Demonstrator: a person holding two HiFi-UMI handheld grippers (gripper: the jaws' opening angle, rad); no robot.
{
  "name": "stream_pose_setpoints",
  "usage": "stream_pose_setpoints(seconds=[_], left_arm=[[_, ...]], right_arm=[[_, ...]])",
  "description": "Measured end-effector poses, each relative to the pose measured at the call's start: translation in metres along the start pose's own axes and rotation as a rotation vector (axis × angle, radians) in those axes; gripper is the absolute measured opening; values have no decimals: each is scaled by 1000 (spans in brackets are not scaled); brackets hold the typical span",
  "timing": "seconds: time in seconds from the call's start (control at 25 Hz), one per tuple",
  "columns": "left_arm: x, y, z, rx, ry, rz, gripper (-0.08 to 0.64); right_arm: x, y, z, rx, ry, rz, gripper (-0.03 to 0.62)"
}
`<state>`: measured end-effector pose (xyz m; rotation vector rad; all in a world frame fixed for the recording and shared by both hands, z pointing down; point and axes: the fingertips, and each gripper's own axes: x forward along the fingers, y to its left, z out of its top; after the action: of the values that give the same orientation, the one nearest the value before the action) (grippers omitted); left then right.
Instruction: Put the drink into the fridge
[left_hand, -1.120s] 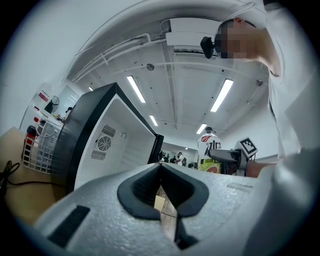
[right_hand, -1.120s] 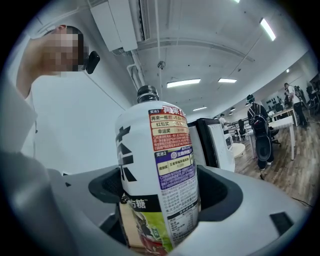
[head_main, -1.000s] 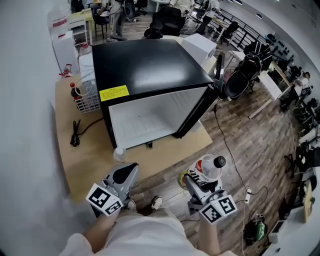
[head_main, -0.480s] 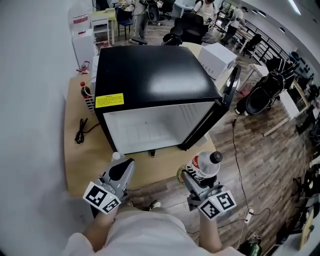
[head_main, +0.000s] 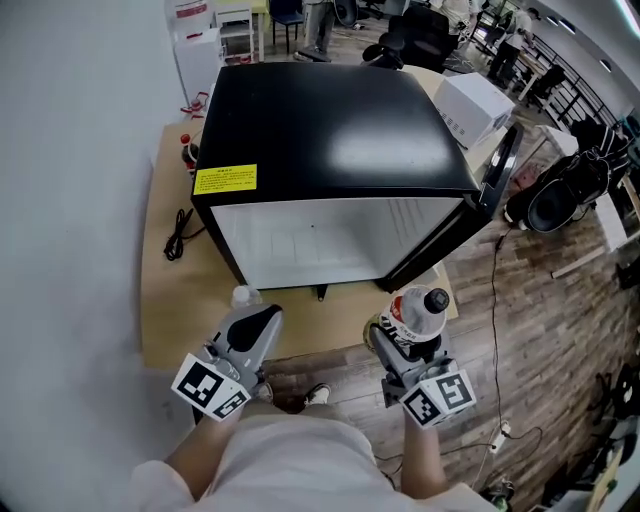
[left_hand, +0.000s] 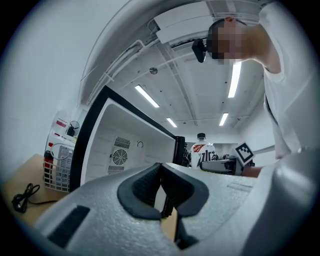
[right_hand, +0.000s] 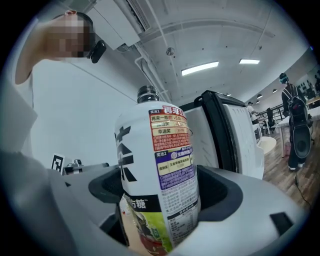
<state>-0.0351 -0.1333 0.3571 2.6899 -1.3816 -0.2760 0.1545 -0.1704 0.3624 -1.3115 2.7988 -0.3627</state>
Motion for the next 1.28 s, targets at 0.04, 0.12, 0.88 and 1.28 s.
stream_pose_setpoints(seconds=[0.04,0.12,0.88,1.28], left_arm=[[0,0,-1,3,2,4,14],[0,0,-2,8,3,10,14],[-6,9,-30,34,32,107,14],[1,5,-50,22,37,117,14]], right_arm=[[2,-1,-1,-4,2,3,430],[5,-2,-3,-15,4,7,430],[64,-24,-33,-67,26,62,430],[95,-38,-48,-75,26,100,430]])
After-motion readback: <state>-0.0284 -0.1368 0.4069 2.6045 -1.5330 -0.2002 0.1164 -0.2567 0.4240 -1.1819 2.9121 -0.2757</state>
